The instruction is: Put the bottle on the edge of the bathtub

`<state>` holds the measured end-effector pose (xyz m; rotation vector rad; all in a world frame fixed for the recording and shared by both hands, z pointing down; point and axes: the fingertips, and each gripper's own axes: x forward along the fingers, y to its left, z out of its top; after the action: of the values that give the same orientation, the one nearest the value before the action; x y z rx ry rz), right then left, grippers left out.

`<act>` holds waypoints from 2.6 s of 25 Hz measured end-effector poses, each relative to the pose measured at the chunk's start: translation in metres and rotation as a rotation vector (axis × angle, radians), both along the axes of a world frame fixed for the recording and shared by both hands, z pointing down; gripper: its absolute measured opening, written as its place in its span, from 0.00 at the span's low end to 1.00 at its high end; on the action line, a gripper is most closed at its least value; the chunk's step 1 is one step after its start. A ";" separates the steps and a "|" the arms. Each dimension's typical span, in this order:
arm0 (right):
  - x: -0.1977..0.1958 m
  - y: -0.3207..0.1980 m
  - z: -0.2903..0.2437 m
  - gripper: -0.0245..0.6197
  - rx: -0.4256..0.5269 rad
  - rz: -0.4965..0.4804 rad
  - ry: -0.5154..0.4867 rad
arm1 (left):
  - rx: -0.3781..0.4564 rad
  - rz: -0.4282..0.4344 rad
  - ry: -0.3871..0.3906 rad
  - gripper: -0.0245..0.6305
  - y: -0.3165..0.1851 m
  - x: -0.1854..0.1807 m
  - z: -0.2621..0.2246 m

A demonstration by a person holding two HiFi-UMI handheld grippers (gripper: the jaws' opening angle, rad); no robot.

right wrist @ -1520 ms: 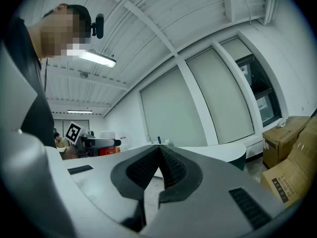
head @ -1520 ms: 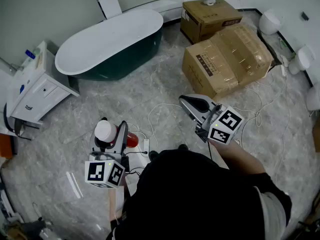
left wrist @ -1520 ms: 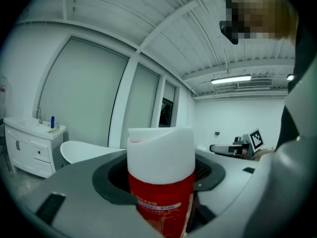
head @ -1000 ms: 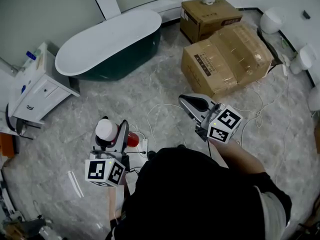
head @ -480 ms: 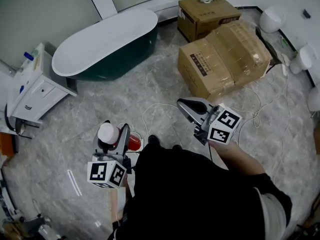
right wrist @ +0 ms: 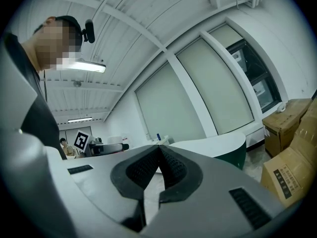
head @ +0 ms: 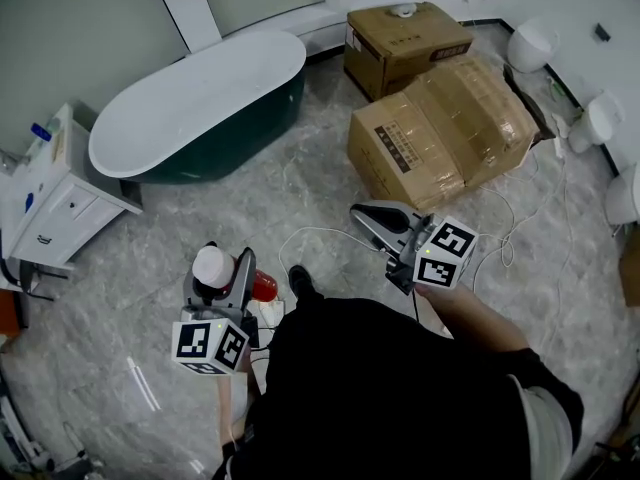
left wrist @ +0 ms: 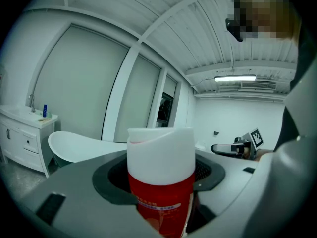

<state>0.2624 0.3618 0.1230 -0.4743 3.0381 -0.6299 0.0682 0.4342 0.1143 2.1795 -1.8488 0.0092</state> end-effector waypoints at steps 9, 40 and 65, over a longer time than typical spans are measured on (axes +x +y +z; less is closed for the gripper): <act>-0.086 -0.084 -0.012 0.08 -0.001 -0.005 0.001 | 0.034 0.041 -0.027 0.49 -0.089 -0.075 -0.014; -0.196 -0.404 0.032 0.08 -0.132 -0.224 0.027 | -0.060 -0.166 -0.007 0.49 -0.373 -0.174 0.016; -0.266 -0.503 0.086 0.08 -0.193 -0.366 0.150 | -0.189 -0.146 -0.009 0.49 -0.502 -0.201 0.078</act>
<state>-0.0038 -0.1408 0.2092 0.0445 3.2498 -0.9471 -0.1327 -0.0681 0.1925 1.9182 -1.9234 0.1581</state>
